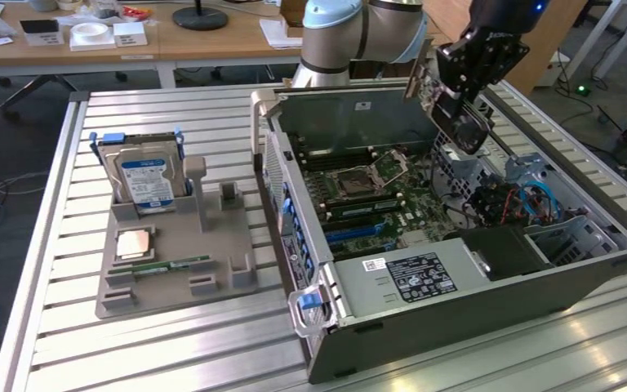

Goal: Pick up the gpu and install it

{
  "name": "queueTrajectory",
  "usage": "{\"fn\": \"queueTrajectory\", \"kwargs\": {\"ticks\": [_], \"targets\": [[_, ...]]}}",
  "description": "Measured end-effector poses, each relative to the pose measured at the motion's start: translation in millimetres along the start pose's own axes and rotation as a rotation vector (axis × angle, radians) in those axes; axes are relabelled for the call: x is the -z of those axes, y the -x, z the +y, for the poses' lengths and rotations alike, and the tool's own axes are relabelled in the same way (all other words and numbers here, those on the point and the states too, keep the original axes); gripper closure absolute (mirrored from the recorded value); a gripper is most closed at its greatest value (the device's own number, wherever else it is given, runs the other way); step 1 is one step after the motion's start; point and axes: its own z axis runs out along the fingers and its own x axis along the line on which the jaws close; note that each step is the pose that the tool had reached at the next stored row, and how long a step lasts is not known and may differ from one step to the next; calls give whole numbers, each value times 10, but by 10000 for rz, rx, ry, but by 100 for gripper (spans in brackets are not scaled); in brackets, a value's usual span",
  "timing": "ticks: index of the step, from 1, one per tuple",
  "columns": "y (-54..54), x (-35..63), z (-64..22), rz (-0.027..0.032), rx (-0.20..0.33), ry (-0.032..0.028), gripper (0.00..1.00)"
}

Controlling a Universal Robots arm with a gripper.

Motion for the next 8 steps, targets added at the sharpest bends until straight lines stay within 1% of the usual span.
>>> {"fn": "queueTrajectory", "kwargs": {"ticks": [8], "targets": [[0, -9, 0, 74, 1439, 24, 73]]}}
